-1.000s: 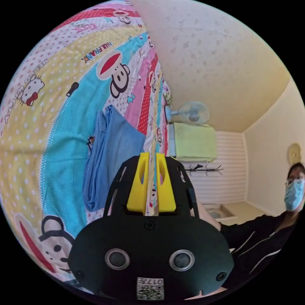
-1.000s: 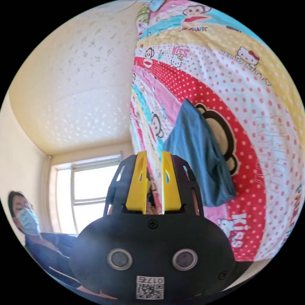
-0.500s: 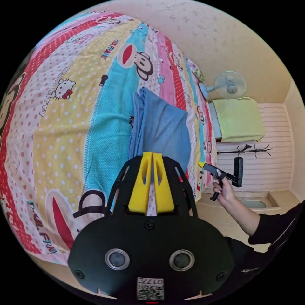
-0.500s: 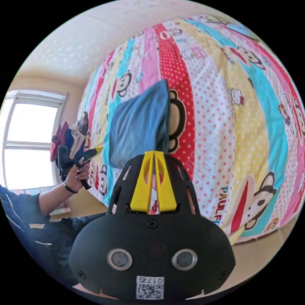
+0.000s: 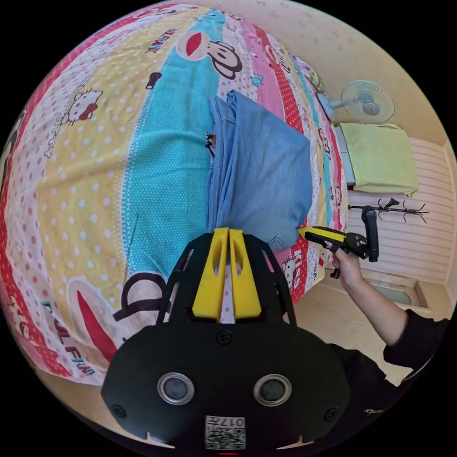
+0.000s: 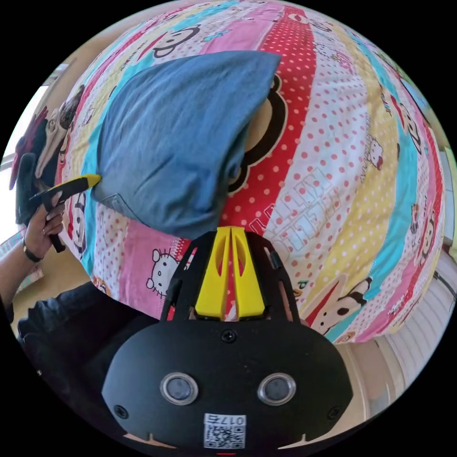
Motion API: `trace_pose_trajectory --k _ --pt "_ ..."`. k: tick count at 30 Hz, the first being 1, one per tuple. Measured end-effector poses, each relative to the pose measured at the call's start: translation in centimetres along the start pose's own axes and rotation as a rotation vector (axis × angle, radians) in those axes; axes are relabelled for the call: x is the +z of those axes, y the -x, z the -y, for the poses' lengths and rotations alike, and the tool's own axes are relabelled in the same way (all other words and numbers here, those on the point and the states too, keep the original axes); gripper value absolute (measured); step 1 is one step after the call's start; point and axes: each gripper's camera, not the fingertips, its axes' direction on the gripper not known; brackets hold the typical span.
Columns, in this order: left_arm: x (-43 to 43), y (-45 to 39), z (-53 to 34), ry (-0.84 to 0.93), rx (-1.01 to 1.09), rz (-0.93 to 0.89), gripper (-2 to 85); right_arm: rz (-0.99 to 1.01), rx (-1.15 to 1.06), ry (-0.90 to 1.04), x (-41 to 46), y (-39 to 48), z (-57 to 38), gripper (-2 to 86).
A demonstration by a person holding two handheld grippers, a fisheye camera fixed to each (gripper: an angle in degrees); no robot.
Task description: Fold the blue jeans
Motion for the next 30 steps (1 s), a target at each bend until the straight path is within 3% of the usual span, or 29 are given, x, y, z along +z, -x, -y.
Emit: trace_pose_trajectory --k 3,7,11,13,17,21,27,30 --pt "-1.4 -0.1 -0.6 -0.014 -0.017 0.033 -0.2 0.091 0.129 -0.082 -0.9 -2.3 -2.1 0.8" --pt "-2.9 2.3 -2.1 -0.1 -0.169 -0.154 4.8 0.626 0.356 -0.297 0.0 -6.1 -6.7 1.9" --pt "-2.1 4.8 -4.3 -0.2 -0.366 -0.318 15.7 1.141 0.572 -0.411 5.9 -7.1 -10.1 3.4" --pt "-1.2 5.5 -4.7 -0.208 -0.417 -0.351 16.5 1.278 0.683 -0.438 8.6 -7.0 -11.3 3.4" --pt "0.9 6.2 -4.4 -0.192 -0.477 -0.31 14.1 1.252 0.878 -0.366 12.4 -6.5 -13.2 2.8" --pt "1.4 7.6 -4.5 -0.209 -0.642 -0.338 11.8 1.144 0.864 -0.348 13.0 -6.2 -12.5 2.6" --pt "3.2 10.2 -3.8 -0.079 -0.79 -0.682 6.8 1.281 0.749 -0.408 14.0 -5.3 -8.9 4.6" --pt "2.4 10.5 -3.3 -0.071 -0.818 -0.686 6.3 1.435 0.826 -0.462 15.6 -6.1 -9.7 6.6"
